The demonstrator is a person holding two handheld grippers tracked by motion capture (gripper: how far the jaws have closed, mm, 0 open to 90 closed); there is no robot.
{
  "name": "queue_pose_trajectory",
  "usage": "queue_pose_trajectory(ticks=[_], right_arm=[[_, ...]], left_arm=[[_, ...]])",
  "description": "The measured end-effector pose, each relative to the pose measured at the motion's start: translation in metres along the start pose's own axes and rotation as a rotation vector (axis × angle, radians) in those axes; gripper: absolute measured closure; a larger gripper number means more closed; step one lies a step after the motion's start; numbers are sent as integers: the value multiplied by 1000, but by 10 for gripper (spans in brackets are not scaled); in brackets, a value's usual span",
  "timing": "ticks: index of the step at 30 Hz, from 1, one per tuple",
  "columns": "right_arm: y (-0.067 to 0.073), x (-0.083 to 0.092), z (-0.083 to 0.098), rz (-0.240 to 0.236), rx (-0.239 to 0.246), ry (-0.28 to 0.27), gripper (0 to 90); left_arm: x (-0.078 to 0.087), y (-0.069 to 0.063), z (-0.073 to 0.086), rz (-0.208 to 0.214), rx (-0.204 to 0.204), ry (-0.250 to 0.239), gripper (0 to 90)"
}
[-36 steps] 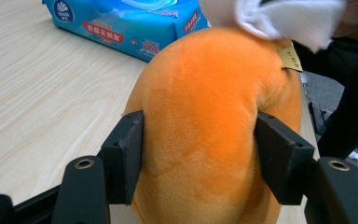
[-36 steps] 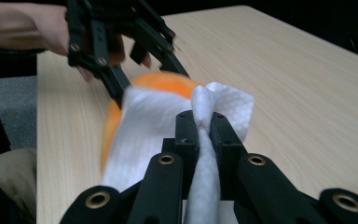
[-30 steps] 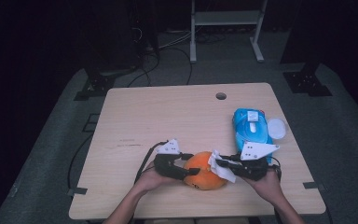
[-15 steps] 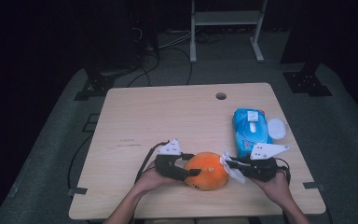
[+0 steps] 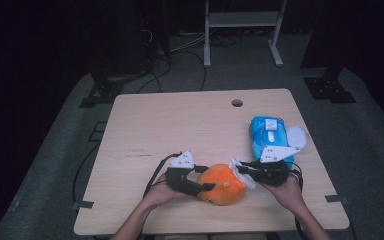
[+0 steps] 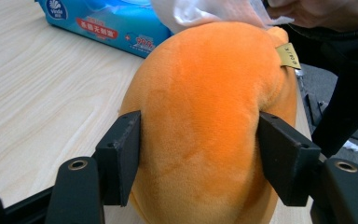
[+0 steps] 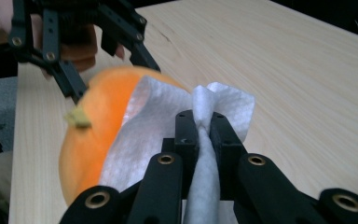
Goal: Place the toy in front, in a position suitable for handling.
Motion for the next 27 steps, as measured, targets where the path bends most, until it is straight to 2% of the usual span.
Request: queue_pose_trajectory(ticks=[4,6,10,13,17,21,23,27], right_arm=[[1,7,13,-2,-29,11,827],[3,11,14,-1,-26,7,827],[8,12,7,-6,-8,-5,827],[15,7,-10,-28,27,-35,827],[22,-5,-26,-38,85,-23,826],[24,-11,-27,-51,94,-11,826],[25,-12,-23,-62,82,-7,827],[27,-11,-14,-78,68,-9,828]], left_arm=[[-1,-1,-1,2,2,-5,345],[-2,-2,-2,1,-4,-4,341],[-4,-4,-5,-5,-13,-4,336],[-5,-6,-7,-10,-28,2,335],[-5,-8,-8,-10,-31,3,329],[-3,-7,-6,-1,-31,11,309],[-3,-7,-7,3,-16,16,262],[-5,-5,-7,37,45,30,130]])
Point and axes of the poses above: each handheld gripper's, and its own axes: x roughly backward along the jaws, z roughly out of its underside, y roughly to its left, the point moved 2 cm from there along -x, roughly forward along the jaws, and after that the axes turned 6 degrees about y, right-handed, at the moved point
